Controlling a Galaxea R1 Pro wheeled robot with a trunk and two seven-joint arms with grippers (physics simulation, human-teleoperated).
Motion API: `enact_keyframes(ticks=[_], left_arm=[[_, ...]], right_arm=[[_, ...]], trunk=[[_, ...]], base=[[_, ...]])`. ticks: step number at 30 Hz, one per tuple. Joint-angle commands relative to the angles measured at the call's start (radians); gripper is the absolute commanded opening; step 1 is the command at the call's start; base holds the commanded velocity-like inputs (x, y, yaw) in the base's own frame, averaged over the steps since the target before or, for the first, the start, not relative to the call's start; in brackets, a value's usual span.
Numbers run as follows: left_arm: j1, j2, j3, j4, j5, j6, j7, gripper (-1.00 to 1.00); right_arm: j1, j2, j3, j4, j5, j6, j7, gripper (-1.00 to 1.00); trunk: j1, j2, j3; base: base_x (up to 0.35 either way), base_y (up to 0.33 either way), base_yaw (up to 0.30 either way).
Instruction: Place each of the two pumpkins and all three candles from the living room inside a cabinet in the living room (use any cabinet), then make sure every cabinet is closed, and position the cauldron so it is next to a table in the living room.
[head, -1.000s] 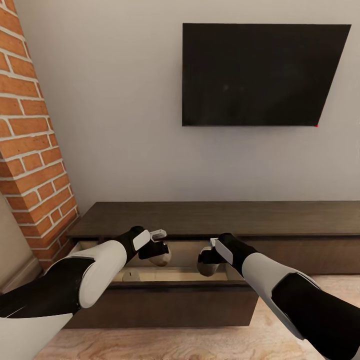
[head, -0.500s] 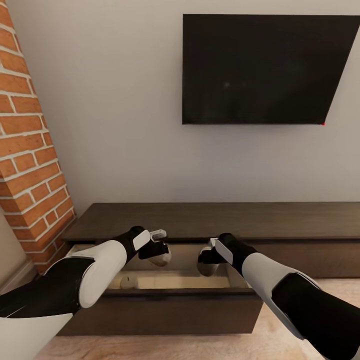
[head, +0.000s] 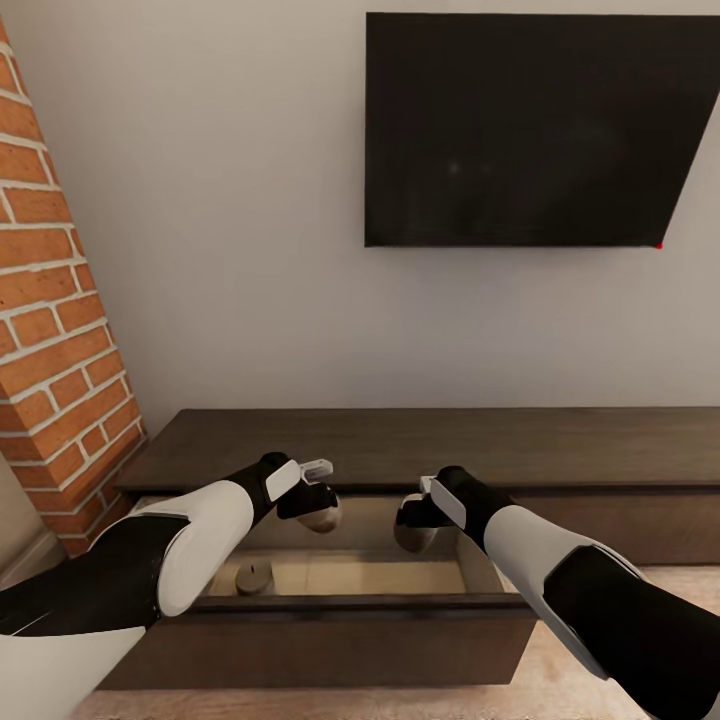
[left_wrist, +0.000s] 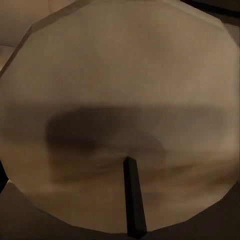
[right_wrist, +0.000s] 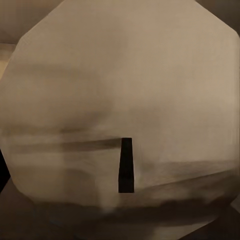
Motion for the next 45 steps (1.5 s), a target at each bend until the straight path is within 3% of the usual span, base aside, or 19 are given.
enact_keyframes(ticks=[1, 45], left_arm=[[-0.001, 0.0, 0.001, 0.001, 0.011, 0.001, 0.008, -1.0], [-0.001, 0.0, 0.001, 0.002, 0.011, 0.001, 0.008, -1.0]], right_arm=[[-0.001, 0.0, 0.005, -0.002, -0.01, 0.004, -0.008, -1.0], [-0.001, 0.0, 0.005, -0.002, -0.01, 0.004, -0.009, -1.0]], trunk=[[0.0, -0.001, -0.003], [0.0, -0.001, -0.072]], base=[[0.0, 0.0, 0.0], [0.0, 0.0, 0.0]])
